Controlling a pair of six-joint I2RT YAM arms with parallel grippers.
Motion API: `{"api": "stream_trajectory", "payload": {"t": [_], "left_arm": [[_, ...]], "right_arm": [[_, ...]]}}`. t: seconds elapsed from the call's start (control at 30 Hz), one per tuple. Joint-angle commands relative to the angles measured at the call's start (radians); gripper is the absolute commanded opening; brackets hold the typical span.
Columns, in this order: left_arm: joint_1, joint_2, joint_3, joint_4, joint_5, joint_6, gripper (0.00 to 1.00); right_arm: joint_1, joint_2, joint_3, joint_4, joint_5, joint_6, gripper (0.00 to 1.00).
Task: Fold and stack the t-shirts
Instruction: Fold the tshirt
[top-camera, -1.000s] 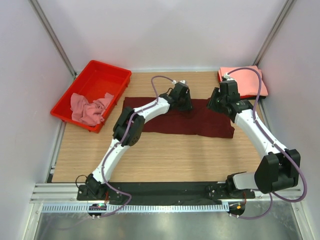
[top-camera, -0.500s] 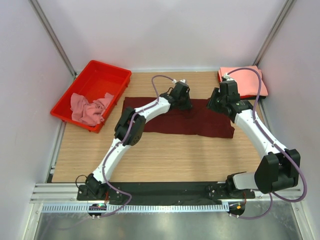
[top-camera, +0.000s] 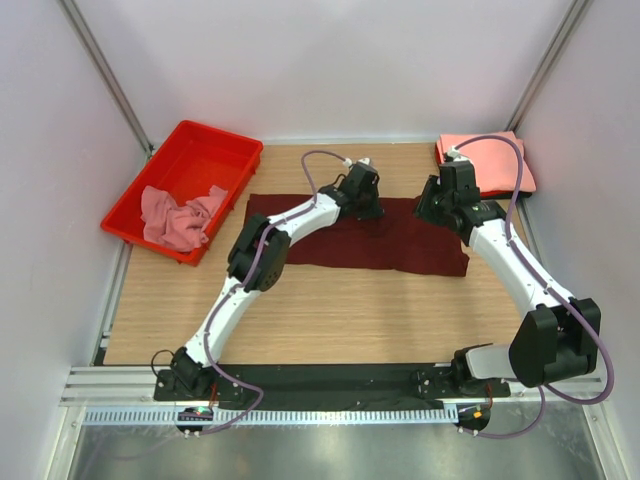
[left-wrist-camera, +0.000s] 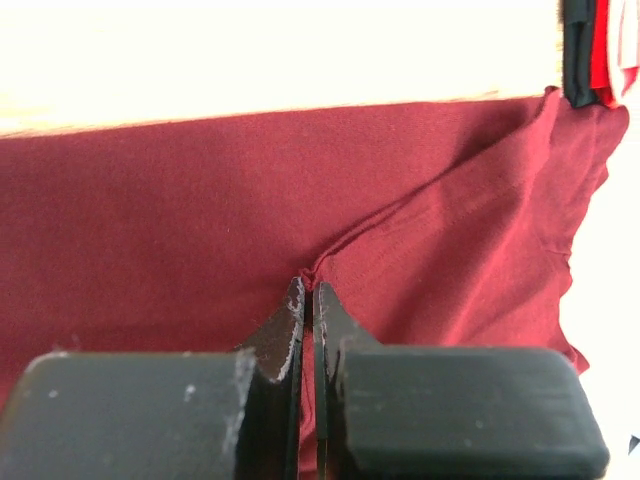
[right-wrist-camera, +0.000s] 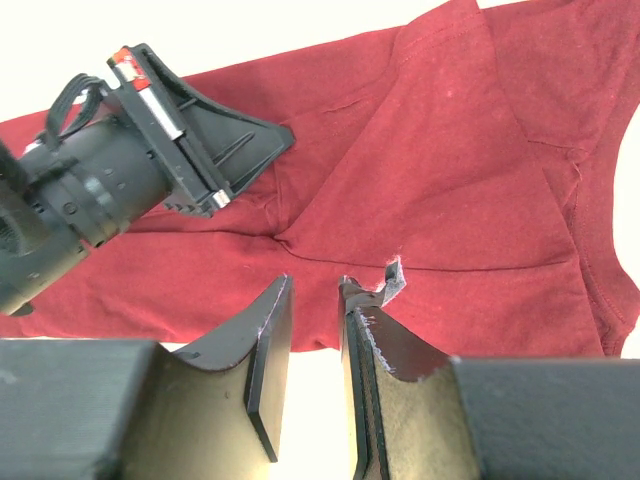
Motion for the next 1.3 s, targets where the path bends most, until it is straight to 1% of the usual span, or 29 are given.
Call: {"api": "stream_trajectory", "payload": {"t": [0.0,0.13,0.33,0.37,0.57,0.67,0.77,0.83,0.87,0.93,0.97,1.03,1.07,1.13,1.17,1.23,1.27], "left_arm": [[0.006,-0.129,-0.020,0.048,-0.038,-0.009,0.00],[0.008,-0.161,-0.061,0.080,-0.046,-0.004,0.00],[0.008,-0.175,-0.080,0.086,-0.046,0.002,0.00],[0.008,-0.178,-0.092,0.086,-0.080,0.002,0.00],[0.016,-0.184,-0.126,0.083,-0.116,-0.001,0.01],[0.025,-0.175,-0.137,0.083,-0.122,-0.010,0.05],[0.042,-0.167,-0.126,0.082,-0.093,-0.018,0.06],[0.052,-0.175,-0.109,0.083,-0.064,-0.024,0.09],[0.060,-0.181,-0.106,0.083,-0.059,-0.023,0.15],[0.069,-0.219,-0.115,0.073,-0.027,-0.016,0.22],[0.074,-0.236,-0.126,0.059,-0.027,-0.007,0.29],[0.075,-0.285,-0.175,0.031,-0.046,0.025,0.33],[0.077,-0.337,-0.196,-0.008,-0.084,0.042,0.36],[0.077,-0.390,-0.241,-0.048,-0.128,0.065,0.39],[0.077,-0.451,-0.309,-0.071,-0.133,0.065,0.39],[0.077,-0.514,-0.394,-0.094,-0.141,0.056,0.39],[0.077,-0.543,-0.476,-0.126,-0.162,0.036,0.39]], "right_arm": [[0.001,-0.034,-0.009,0.047,0.020,-0.006,0.32],[-0.001,-0.029,-0.009,0.047,0.018,-0.007,0.32],[0.001,-0.026,-0.001,0.044,0.018,-0.009,0.31],[0.002,-0.028,-0.001,0.044,0.020,-0.009,0.32],[0.002,-0.026,-0.010,0.044,0.033,-0.012,0.32],[-0.001,-0.023,-0.012,0.043,0.035,-0.014,0.31],[0.001,-0.020,-0.012,0.041,0.050,-0.018,0.32],[-0.001,-0.017,-0.009,0.036,0.052,-0.017,0.32],[-0.001,-0.012,-0.007,0.032,0.053,-0.011,0.31],[0.001,-0.005,0.002,-0.006,0.076,0.006,0.31],[0.001,0.009,0.005,-0.026,0.122,0.035,0.30],[-0.007,0.024,0.007,-0.080,0.145,0.069,0.29],[-0.014,0.029,0.004,-0.091,0.147,0.107,0.29],[-0.021,0.049,-0.009,-0.120,0.153,0.141,0.27],[-0.024,0.055,-0.015,-0.132,0.167,0.160,0.27],[-0.036,0.072,-0.036,-0.172,0.216,0.216,0.26],[-0.050,0.075,-0.047,-0.177,0.216,0.233,0.26]]}}
